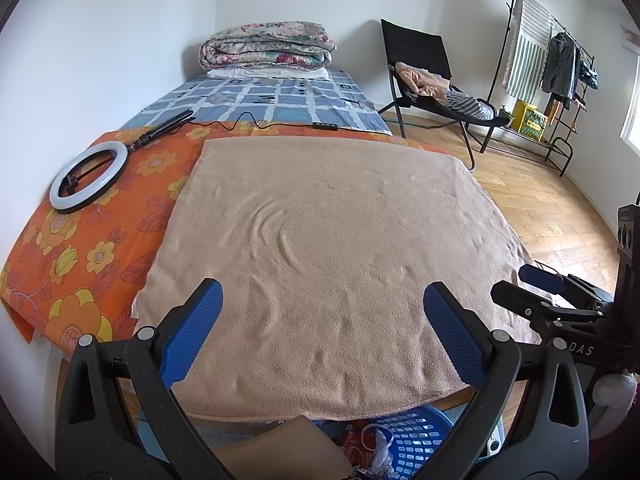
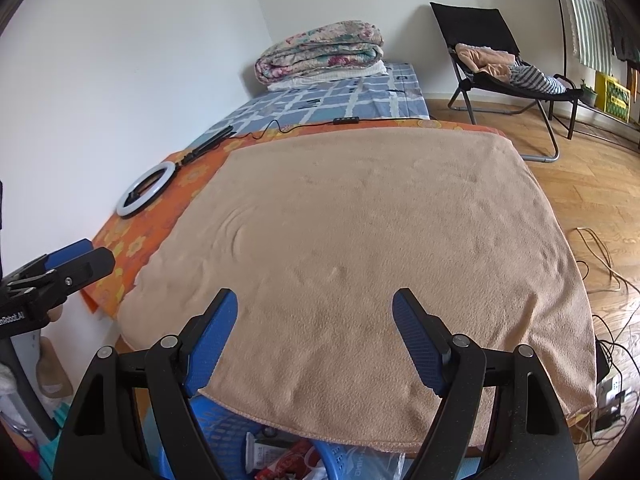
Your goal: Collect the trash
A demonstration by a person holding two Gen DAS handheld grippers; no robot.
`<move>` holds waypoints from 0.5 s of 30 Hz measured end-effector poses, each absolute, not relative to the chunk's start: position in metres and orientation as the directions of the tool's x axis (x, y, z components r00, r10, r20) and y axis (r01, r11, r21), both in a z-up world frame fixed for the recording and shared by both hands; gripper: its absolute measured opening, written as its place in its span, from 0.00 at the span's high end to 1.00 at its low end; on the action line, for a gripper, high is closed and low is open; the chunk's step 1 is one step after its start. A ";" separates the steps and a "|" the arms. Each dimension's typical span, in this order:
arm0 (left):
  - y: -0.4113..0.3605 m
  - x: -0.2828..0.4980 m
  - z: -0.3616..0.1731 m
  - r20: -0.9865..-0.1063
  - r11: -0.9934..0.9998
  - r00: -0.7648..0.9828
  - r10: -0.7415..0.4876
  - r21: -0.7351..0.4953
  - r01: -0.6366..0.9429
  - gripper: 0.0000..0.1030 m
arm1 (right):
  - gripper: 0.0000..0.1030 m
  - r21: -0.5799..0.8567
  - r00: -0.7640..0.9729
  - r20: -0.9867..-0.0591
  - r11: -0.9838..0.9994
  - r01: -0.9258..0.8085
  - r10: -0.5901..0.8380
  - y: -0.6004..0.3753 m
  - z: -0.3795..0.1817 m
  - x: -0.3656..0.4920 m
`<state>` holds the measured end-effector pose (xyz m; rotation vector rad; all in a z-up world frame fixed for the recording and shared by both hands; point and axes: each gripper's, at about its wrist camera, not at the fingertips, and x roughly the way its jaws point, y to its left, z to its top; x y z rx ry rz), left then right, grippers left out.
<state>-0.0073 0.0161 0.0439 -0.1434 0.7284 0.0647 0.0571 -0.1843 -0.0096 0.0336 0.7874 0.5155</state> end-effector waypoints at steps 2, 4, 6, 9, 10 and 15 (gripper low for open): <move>0.016 -0.007 0.044 -0.667 0.988 0.745 0.009 -0.108 -0.109 0.01 | 0.23 0.219 0.588 -0.668 0.876 -0.430 0.456 -0.184 -0.010 0.057; 0.016 -0.007 0.044 -0.667 0.988 0.745 0.009 -0.109 -0.110 0.01 | 0.22 0.219 0.587 -0.668 0.875 -0.431 0.457 -0.184 -0.010 0.057; 0.016 -0.007 0.044 -0.668 0.988 0.745 0.010 -0.108 -0.110 0.01 | 0.23 0.219 0.587 -0.668 0.876 -0.431 0.456 -0.184 -0.010 0.057; 0.016 -0.007 0.044 -0.668 0.988 0.744 0.009 -0.109 -0.109 0.01 | 0.23 0.217 0.587 -0.670 0.876 -0.431 0.455 -0.184 -0.010 0.057; 0.015 -0.008 0.044 -0.668 0.988 0.744 0.009 -0.108 -0.109 0.01 | 0.23 0.217 0.587 -0.670 0.876 -0.431 0.455 -0.184 -0.010 0.057; 0.015 -0.007 0.044 -0.667 0.988 0.745 0.010 -0.107 -0.109 0.01 | 0.23 0.218 0.588 -0.669 0.876 -0.430 0.455 -0.185 -0.011 0.056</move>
